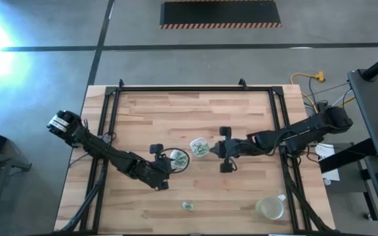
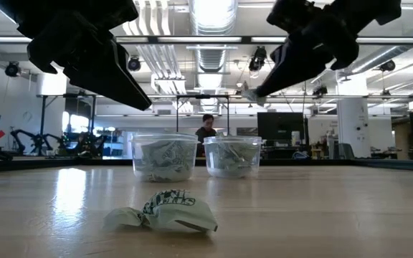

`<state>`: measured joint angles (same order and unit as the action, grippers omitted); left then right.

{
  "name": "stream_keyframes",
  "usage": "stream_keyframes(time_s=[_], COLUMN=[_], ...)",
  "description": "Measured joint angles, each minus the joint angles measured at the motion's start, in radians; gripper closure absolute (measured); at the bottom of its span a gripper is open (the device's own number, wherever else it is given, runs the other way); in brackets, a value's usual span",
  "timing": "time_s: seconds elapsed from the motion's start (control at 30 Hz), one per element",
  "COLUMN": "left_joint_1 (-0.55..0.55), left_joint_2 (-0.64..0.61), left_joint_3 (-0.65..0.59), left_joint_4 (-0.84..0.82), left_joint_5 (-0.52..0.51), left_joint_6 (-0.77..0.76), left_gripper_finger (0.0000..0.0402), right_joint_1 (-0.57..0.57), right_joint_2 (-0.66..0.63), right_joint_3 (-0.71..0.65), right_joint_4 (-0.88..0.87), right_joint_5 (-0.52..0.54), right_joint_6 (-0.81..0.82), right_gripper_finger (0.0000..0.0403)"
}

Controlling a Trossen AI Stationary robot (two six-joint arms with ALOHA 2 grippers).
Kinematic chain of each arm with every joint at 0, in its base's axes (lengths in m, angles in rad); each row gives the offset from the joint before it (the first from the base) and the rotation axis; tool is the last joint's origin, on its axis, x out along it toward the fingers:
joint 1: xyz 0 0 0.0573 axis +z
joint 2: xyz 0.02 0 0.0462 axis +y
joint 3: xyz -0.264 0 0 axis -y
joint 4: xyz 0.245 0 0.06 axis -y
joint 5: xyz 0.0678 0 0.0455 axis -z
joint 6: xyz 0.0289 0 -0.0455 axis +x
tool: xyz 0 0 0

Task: Pick and place items into bin
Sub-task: Put the stevia packet into the right bin

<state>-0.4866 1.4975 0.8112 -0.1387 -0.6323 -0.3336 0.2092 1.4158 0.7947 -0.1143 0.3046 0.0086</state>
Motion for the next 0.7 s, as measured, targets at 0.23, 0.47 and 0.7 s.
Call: stream_keyframes(time_s=[0.23,0.47,0.7], left_joint_1=[0.000,0.000,0.000], left_joint_2=[0.000,0.000,0.000], left_joint_3=[0.000,0.000,0.000], left_joint_4=[0.001,0.000,-0.001], left_joint_5=[0.000,0.000,0.000], left_joint_6=[0.000,0.000,0.000], left_gripper_finger=[0.0241,0.0241,0.0241], right_joint_1=[-0.017,-0.065,-0.097], right_joint_2=[0.087,0.127,0.165], right_joint_3=[-0.001,0.022,0.026], right_joint_4=[0.050,0.055,0.105], right_joint_5=[-0.018,-0.023,-0.089], right_joint_6=[-0.055,-0.044,-0.043], right_gripper_finger=[0.0395,0.0394,0.0394])
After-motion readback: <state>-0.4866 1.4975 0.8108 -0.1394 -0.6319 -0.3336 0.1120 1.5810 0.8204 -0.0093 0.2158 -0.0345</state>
